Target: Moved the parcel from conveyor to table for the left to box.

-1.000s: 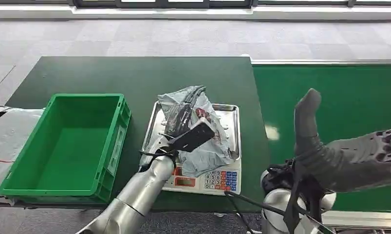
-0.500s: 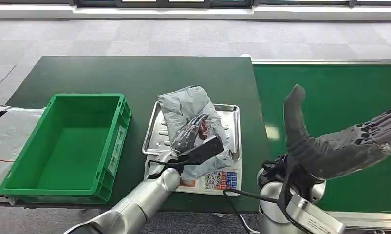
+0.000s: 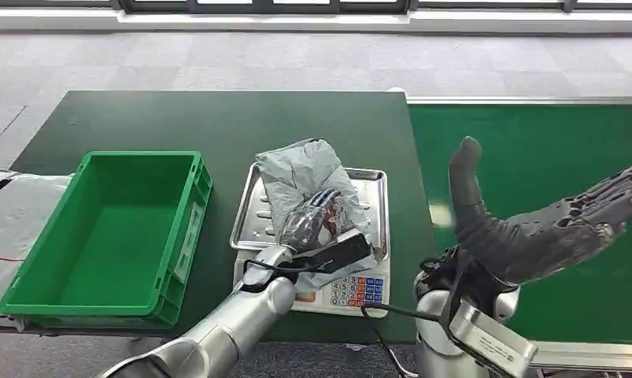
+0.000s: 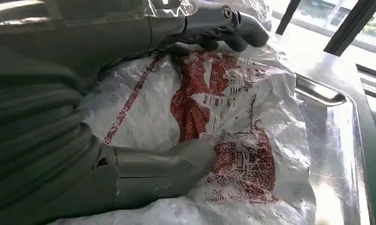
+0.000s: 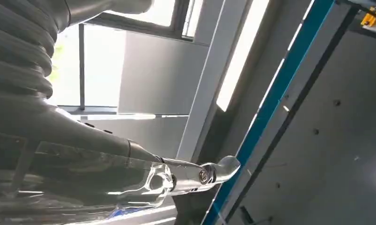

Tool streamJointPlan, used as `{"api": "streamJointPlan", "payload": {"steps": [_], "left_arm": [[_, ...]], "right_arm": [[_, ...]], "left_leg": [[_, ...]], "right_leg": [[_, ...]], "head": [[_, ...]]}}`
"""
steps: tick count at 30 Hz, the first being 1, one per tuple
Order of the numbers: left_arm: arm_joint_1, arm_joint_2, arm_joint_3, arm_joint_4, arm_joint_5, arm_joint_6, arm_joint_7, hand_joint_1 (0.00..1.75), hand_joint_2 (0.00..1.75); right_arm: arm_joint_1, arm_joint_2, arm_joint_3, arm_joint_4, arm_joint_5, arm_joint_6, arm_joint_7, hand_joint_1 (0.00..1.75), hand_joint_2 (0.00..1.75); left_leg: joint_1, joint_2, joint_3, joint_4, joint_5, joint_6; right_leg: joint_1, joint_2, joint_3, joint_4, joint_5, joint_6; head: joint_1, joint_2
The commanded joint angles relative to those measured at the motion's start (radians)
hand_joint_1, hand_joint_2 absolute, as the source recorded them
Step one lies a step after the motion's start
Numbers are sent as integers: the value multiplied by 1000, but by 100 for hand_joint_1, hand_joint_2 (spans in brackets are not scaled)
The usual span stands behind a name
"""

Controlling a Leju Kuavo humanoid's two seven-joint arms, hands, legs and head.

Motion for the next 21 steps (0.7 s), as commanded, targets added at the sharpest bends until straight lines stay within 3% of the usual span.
{"api": "streamJointPlan", "payload": {"steps": [1,21], "left_arm": [[-18,22,-56,71,-11,2,9,175,175],[-25,32,29,51,5,124,-22,175,175]], "right_arm": [[15,26,-21,78,4,-2,1,0,175],[35,26,-38,91,6,-2,1,0,175]], "left_leg": [[0,1,2,-2,0,0],[0,1,3,-2,0,0]], "right_leg": [[1,1,2,-2,1,0],[0,1,2,-2,0,0]], "head": [[0,0],[0,0]]}}
